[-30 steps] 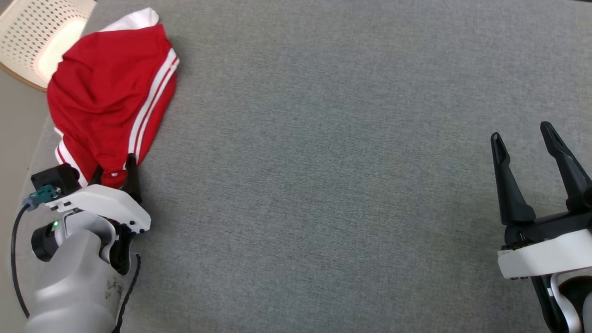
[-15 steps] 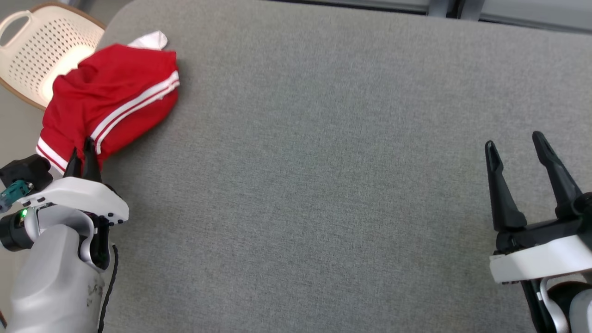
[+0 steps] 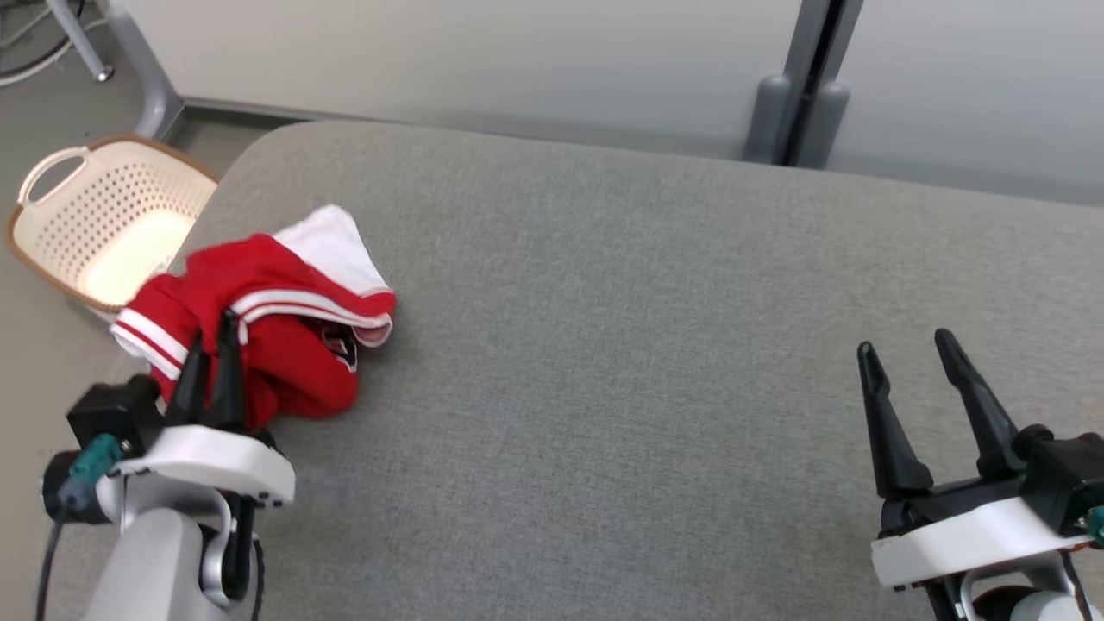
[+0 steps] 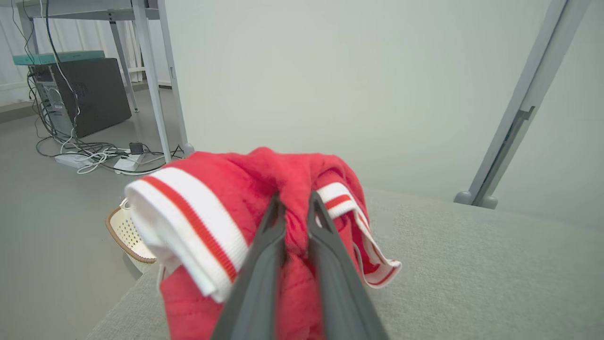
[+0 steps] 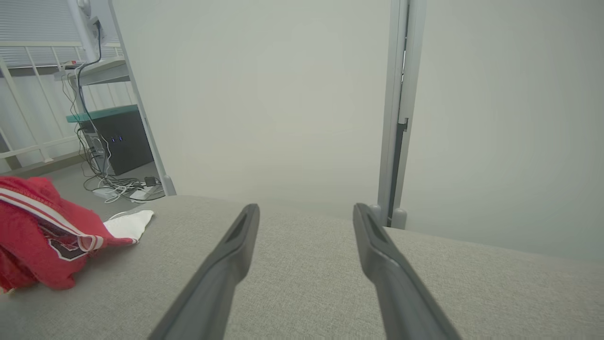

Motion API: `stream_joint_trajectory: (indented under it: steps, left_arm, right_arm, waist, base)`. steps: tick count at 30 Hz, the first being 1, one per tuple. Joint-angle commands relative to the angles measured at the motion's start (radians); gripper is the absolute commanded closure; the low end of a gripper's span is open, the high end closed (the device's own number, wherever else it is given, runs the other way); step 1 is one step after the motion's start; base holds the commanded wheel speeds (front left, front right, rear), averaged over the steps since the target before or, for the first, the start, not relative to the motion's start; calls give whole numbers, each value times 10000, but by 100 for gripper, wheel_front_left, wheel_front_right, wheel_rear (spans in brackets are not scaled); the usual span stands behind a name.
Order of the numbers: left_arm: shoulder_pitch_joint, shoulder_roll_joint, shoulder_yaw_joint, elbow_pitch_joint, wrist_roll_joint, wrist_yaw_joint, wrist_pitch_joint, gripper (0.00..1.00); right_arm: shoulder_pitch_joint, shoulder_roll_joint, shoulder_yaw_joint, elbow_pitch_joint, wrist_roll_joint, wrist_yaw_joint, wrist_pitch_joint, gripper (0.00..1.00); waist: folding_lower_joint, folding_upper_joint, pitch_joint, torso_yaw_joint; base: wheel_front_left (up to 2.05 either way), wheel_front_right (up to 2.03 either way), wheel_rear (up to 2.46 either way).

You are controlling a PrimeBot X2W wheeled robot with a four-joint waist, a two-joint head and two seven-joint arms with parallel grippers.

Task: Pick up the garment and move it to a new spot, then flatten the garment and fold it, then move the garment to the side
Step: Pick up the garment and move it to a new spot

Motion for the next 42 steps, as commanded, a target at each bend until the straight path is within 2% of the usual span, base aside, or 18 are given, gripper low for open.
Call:
stream_joint_trajectory:
  steps: [1, 7, 12, 16, 21, 22, 28, 32, 35, 36, 37, 42]
  left_arm:
    - [191, 6, -73, -281, 97, 79, 55, 100]
    - [1323, -301, -849, -1836, 244, 5, 939, 100]
    - [1838, -566, -1643, -2751, 379, -157, 1575, 100]
    - [1594, -771, -2321, -3133, 446, -371, 1920, 100]
    - [937, -998, -3120, -3204, 417, -605, 2113, 100]
    - [937, -998, -3120, -3204, 417, -605, 2113, 100]
    - [104, -1152, -4037, -3190, 259, -745, 2163, 100]
    - [-110, -1160, -4513, -2914, 276, -805, 2381, 100]
    - [-166, -1054, -4705, -2754, 420, -834, 2430, 100]
    - [-187, -1025, -4761, -2757, 478, -839, 2374, 63]
    - [-205, -978, -4849, -2773, 569, -850, 2328, 0]
    - [47, -876, -5060, -3102, 575, -862, 1993, 0]
  right_arm:
    - [116, -4, -15, 70, 77, -15, -88, 0]
    - [426, 172, -24, 153, 200, -15, -198, 0]
    - [433, 236, 35, 141, 284, -13, -206, 0]
    - [354, 276, 12, 74, 369, -10, -244, 0]
    - [253, 306, -93, 93, 444, -10, -322, 0]
    - [253, 306, -93, 93, 444, -10, -322, 0]
    - [184, 356, -132, 88, 523, -10, -521, 0]
    - [3, 369, -29, 221, 580, -10, -674, 0]
    - [-58, 372, -22, 349, 669, -10, -846, 0]
    - [-54, 371, -33, 415, 709, -9, -904, 0]
    - [-60, 371, -40, 471, 733, -9, -943, 0]
    - [-209, 370, 60, 728, 790, -10, -1100, 0]
  waist:
    - [0, 0, -305, -269]
    - [0, 0, -501, -882]
    - [0, 0, -311, -1853]
    - [0, 0, 15, -2734]
    - [0, 0, 470, -3813]
    - [0, 0, 470, -3813]
    - [0, 0, 1039, -4885]
    - [0, 0, 1402, -5354]
    - [0, 0, 1602, -5444]
    - [0, 0, 1634, -5436]
    - [0, 0, 1657, -5415]
    - [0, 0, 1483, -5171]
  base:
    - [0, 0, 0]
    - [0, 0, 0]
    - [0, 0, 0]
    - [0, 0, 0]
    - [0, 0, 0]
    - [0, 0, 0]
    - [0, 0, 0]
    - [0, 0, 0]
    - [0, 0, 0]
    - [0, 0, 0]
    - [0, 0, 0]
    - [0, 0, 0]
